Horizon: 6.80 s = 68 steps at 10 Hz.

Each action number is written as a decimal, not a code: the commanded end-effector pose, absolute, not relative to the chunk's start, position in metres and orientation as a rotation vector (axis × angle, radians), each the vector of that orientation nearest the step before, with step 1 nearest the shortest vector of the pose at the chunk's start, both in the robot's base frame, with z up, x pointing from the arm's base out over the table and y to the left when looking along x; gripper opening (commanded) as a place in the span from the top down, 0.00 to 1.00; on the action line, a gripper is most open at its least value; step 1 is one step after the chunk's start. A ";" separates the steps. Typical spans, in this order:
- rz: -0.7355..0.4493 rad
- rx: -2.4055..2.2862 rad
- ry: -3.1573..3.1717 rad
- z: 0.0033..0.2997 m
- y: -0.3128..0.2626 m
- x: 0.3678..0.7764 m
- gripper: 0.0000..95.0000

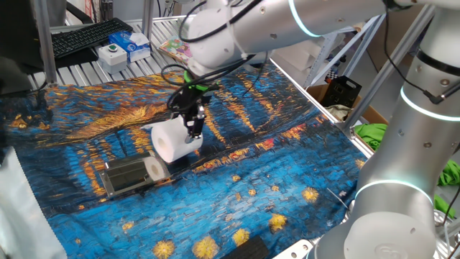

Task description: Put the toilet paper on its holder

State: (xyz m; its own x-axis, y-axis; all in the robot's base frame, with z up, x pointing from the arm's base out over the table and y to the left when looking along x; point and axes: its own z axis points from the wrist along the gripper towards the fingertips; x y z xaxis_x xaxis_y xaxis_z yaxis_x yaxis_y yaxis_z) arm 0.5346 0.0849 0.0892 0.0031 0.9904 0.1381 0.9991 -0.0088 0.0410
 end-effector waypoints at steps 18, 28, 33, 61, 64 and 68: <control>-0.194 -2.101 -2.280 0.091 0.106 0.528 1.00; -0.220 -2.147 -2.254 0.079 0.114 0.520 1.00; -0.219 -2.167 -2.243 0.078 0.127 0.517 1.00; -0.258 -2.238 -2.169 0.069 0.203 0.468 1.00; -0.250 -2.206 -2.210 0.072 0.202 0.467 1.00; -0.212 -2.209 -2.235 0.072 0.202 0.467 1.00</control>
State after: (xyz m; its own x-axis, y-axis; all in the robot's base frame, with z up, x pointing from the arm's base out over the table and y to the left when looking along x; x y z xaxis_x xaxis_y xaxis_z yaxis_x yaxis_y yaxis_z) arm 0.4673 0.2025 0.0715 -0.0137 0.9967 0.0805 0.9947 0.0053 0.1030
